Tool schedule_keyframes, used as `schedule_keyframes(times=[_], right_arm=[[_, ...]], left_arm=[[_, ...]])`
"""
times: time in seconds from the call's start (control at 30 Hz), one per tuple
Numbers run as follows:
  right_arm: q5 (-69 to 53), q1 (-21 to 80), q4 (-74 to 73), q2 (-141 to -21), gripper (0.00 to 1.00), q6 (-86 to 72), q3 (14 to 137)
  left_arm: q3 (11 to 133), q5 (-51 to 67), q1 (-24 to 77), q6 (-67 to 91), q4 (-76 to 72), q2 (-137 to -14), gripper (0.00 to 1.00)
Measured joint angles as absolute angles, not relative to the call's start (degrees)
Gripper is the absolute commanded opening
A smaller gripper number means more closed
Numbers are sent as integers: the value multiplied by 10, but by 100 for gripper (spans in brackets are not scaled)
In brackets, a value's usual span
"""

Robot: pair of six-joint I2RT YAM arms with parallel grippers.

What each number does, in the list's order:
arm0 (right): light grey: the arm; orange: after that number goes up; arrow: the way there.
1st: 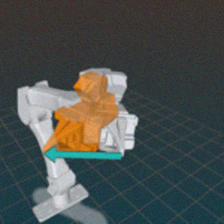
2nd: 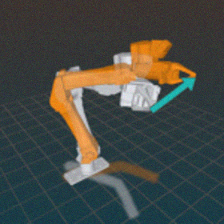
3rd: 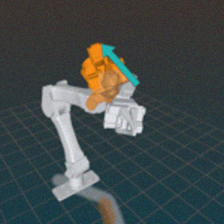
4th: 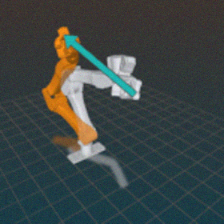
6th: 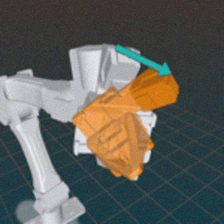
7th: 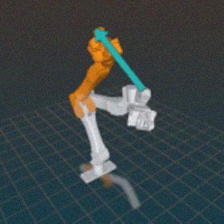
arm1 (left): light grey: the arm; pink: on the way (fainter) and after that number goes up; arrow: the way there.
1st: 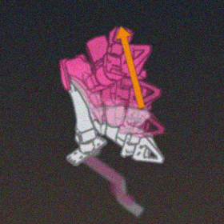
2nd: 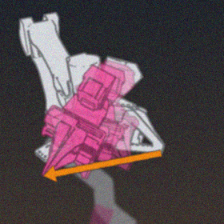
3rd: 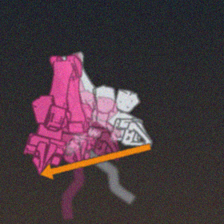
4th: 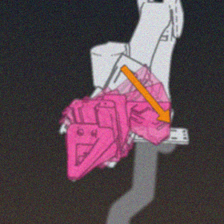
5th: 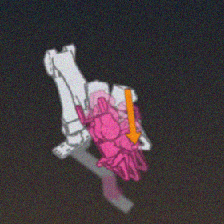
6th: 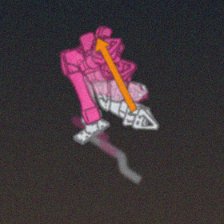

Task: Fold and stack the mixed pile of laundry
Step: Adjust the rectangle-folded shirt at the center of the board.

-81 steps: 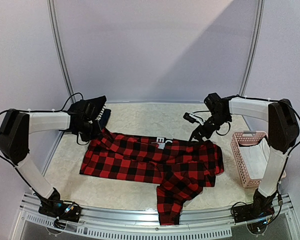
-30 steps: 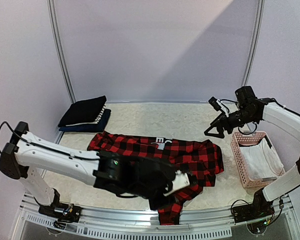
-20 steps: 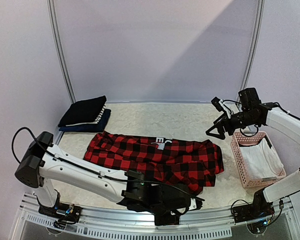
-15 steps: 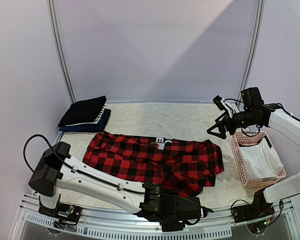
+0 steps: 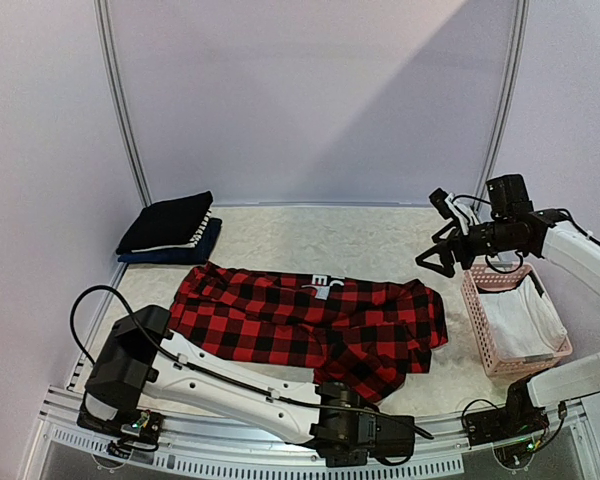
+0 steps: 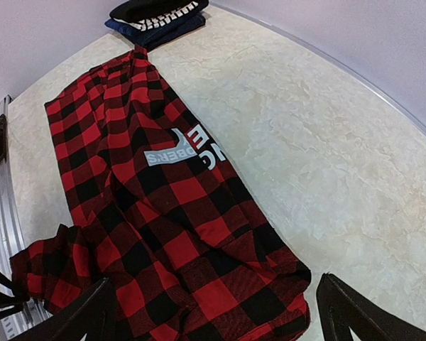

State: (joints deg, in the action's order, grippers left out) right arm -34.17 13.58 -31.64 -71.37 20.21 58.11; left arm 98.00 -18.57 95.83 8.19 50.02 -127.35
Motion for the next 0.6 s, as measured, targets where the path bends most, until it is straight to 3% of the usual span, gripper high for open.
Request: schedule_keyframes(times=[0.13, 0.27, 0.6], right_arm=[[-342, 136, -316, -709, 99, 203, 580], [-343, 136, -316, -709, 99, 203, 580], [-345, 136, -316, -709, 99, 204, 580]], left_arm=[[975, -203, 959, 93, 533, -1273, 30], [970, -212, 959, 100, 550, -1273, 0], [924, -259, 951, 122, 551, -1223, 0]])
